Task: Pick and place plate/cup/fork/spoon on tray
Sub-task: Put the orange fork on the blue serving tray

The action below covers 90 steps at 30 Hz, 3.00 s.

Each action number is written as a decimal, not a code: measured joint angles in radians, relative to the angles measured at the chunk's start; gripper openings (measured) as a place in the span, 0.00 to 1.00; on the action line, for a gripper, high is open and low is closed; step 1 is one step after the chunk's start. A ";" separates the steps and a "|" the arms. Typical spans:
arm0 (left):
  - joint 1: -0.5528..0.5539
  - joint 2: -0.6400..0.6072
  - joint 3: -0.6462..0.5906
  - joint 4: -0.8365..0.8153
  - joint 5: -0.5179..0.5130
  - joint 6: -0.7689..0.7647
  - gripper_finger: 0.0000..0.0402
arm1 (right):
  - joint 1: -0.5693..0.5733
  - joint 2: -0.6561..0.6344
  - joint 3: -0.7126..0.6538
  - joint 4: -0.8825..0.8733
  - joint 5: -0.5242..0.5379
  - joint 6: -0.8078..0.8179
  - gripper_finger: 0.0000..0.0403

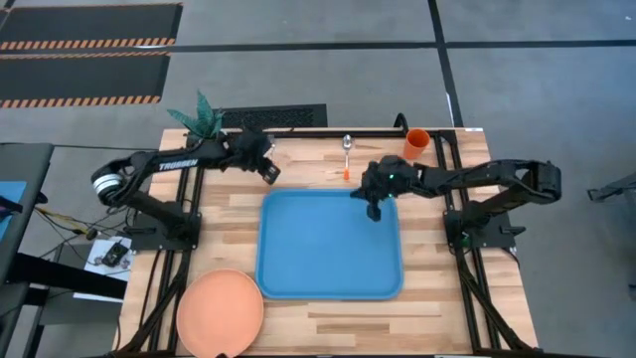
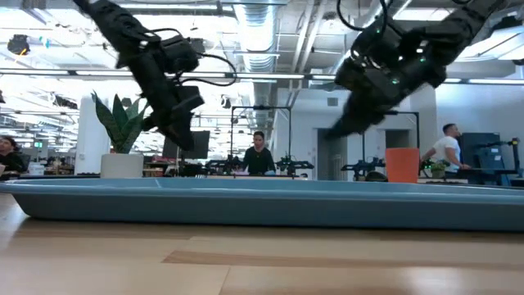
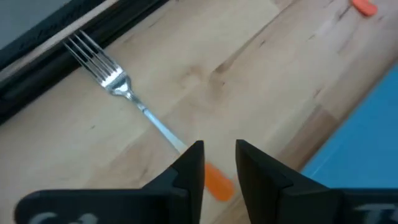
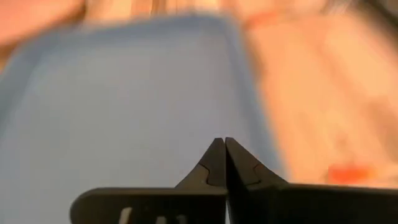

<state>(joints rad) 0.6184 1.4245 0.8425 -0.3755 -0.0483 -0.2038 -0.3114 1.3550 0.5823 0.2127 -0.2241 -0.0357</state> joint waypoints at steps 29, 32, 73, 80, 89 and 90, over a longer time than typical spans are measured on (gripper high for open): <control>0.190 0.685 0.681 -0.602 0.018 -0.115 0.36 | -0.002 -0.213 -0.117 0.123 0.025 -0.081 0.03; 0.195 0.696 0.684 -0.600 0.019 -0.119 0.33 | 0.004 -0.211 -0.117 0.123 0.024 -0.086 0.03; -0.033 0.450 0.690 -0.643 0.045 -0.265 0.00 | 0.023 -0.210 -0.207 0.200 0.022 -0.093 0.03; -0.286 0.322 0.559 -0.563 0.023 -0.529 0.00 | 0.007 -0.210 -0.248 0.250 0.014 -0.063 0.03; -0.619 0.277 0.507 -0.593 -0.140 -0.986 0.00 | 0.011 -0.211 -0.248 0.294 0.012 -0.069 0.03; -0.652 0.277 0.507 -0.610 -0.144 -1.046 0.00 | 0.011 -0.211 -0.248 0.296 0.012 -0.069 0.03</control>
<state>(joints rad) -0.0338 1.7020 1.3499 -0.9859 -0.1925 -1.2499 -0.3008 1.1442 0.3344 0.5092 -0.2123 -0.1051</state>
